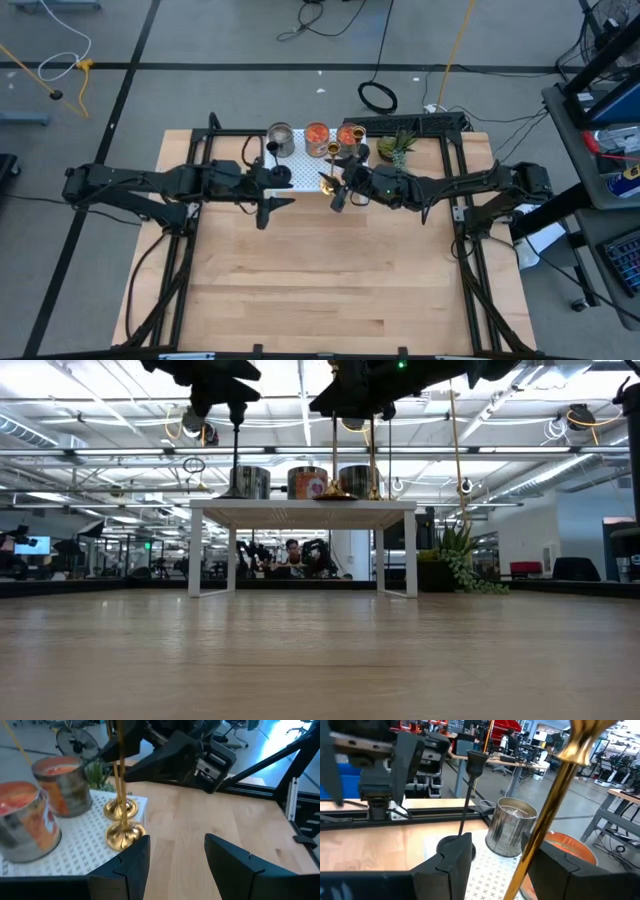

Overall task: Pick & Place candle stick holders
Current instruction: Put the gold candle holder on the shelf aligned with the other candle holders

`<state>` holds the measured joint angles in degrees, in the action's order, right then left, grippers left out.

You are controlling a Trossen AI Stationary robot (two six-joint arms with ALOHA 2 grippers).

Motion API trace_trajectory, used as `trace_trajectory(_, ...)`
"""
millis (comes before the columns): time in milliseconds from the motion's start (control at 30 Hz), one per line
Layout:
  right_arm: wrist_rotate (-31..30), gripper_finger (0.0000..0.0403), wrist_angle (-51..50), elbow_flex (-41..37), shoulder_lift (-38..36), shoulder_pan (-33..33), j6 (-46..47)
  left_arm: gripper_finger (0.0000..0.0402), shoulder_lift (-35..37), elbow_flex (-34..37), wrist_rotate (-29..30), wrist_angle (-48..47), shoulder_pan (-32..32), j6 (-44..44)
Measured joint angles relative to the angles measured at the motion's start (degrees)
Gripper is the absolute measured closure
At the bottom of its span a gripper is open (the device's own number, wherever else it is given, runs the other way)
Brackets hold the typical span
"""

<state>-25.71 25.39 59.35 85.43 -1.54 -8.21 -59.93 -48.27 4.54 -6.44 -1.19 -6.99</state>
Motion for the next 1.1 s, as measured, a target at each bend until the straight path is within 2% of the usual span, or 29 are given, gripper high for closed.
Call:
trace_trajectory(200, 0.00, 0.0262, 0.02, 0.00, 0.00, -0.41, 0.00, 0.0206, -5.81, 0.00, 0.07, 8.11, 0.00, 5.20)
trace_trajectory(367, 0.00, 0.0307, -0.03, 0.00, 0.00, -0.39, 0.00, 0.0206, -10.37, 0.00, 0.31, 15.25, 0.00, 5.67)
trace_trajectory(533, 0.00, 0.0355, 0.00, 0.00, 0.00, -0.39, -0.09, 0.0206, -13.72, 0.00, 4.68, 20.92, -0.13, 5.82)
trace_trajectory(700, 0.15, 0.0395, -0.05, 0.02, 0.00, -0.37, -0.14, 0.0206, -15.99, 0.00, 4.60, 22.87, -0.44, 5.82)
trace_trajectory(1000, 0.48, 0.0398, 0.02, 0.02, 0.00, -0.35, 0.31, 0.0206, -19.78, 0.04, 4.46, 25.56, -0.44, 11.62)
trace_trajectory(1100, 4.06, 0.0397, -0.01, 0.02, 0.00, -0.28, 3.11, 0.0206, -19.72, 0.06, 4.46, 25.64, -0.27, 13.41)
